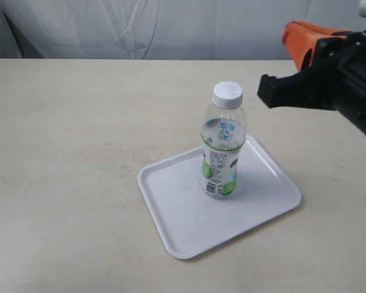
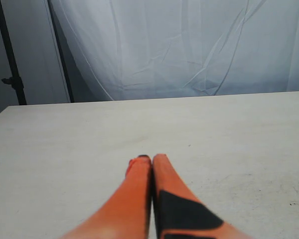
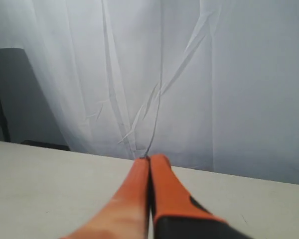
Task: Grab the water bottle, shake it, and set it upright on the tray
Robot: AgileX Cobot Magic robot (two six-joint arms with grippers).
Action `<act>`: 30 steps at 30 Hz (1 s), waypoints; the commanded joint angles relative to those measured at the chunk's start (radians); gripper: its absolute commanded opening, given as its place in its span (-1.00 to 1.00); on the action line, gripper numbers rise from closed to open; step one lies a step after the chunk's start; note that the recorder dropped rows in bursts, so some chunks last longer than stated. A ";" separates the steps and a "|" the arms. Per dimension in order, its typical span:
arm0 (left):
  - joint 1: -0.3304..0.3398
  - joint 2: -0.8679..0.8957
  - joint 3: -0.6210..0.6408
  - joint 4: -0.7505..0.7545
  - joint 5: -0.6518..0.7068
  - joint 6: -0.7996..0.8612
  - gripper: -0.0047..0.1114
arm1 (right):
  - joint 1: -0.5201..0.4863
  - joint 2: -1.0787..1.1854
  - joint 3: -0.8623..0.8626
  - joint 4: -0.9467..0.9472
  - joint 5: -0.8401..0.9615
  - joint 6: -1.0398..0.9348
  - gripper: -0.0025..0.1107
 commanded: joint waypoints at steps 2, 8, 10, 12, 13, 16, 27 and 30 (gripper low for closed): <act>-0.007 -0.004 0.003 0.003 -0.012 -0.003 -0.89 | -0.003 -0.068 -0.006 0.150 -0.084 -0.073 -0.96; -0.007 -0.004 0.003 0.007 -0.014 -0.003 -0.89 | -0.003 -0.106 -0.006 0.210 -0.094 -0.176 -0.96; -0.007 -0.004 0.003 0.007 -0.014 -0.003 -0.89 | -0.003 -0.105 -0.006 0.216 -0.089 -0.187 -0.96; -0.007 -0.004 0.003 0.007 -0.014 -0.003 -0.89 | -0.017 -0.122 -0.006 0.212 -0.094 -0.189 -0.96; -0.007 -0.004 0.003 0.007 -0.014 -0.003 -0.89 | -0.041 -0.132 -0.008 0.208 -0.072 -0.189 -0.96; -0.007 -0.004 0.003 0.022 -0.014 -0.003 -0.89 | -0.161 -0.177 -0.008 0.208 0.083 -0.189 -0.96; -0.007 -0.004 0.003 0.022 -0.014 -0.003 -0.89 | -0.895 -0.459 0.007 0.208 0.852 -0.220 -0.96; -0.007 -0.004 0.003 0.022 -0.014 -0.003 -0.89 | -0.993 -0.483 0.007 0.180 0.965 -0.218 -0.96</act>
